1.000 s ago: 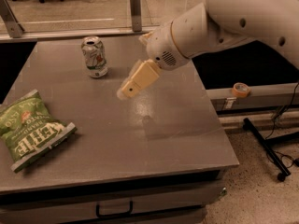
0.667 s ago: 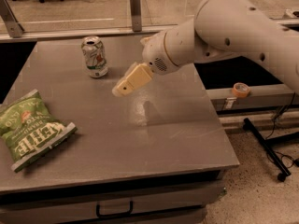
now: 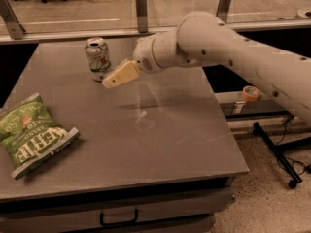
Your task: Pick 7up can
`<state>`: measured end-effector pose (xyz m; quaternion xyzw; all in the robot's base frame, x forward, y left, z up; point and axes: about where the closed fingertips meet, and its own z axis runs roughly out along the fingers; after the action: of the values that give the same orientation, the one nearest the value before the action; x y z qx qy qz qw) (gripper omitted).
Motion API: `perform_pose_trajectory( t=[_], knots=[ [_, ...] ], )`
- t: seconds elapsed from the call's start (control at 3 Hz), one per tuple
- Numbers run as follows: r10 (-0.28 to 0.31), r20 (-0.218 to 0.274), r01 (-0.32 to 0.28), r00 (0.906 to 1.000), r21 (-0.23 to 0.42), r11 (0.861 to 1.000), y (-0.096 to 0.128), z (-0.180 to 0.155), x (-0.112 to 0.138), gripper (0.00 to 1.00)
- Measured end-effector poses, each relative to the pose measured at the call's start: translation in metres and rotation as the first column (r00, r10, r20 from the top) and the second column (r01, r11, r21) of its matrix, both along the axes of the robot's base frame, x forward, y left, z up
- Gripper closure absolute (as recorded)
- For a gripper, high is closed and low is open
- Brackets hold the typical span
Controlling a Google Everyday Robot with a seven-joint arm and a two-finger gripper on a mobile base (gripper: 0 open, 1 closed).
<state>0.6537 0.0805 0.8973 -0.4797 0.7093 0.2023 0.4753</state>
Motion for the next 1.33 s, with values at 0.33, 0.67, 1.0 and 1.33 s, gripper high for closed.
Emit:
perform_pose_trajectory(
  t=[0.33,0.67,1.0,1.33],
  knots=[
    [0.032,-0.011,-0.032,0.9994,0.039,0.999,0.031,-0.009,0.021,0.0],
    [0.081,-0.021,-0.08,0.9965,0.07,0.994,0.061,-0.014,0.032,0.0],
    [0.146,-0.038,-0.142,0.9886,0.098,0.985,0.087,-0.028,0.039,0.18],
    [0.184,-0.032,-0.179,0.9825,0.113,0.977,0.1,-0.034,0.042,0.42]
  ],
)
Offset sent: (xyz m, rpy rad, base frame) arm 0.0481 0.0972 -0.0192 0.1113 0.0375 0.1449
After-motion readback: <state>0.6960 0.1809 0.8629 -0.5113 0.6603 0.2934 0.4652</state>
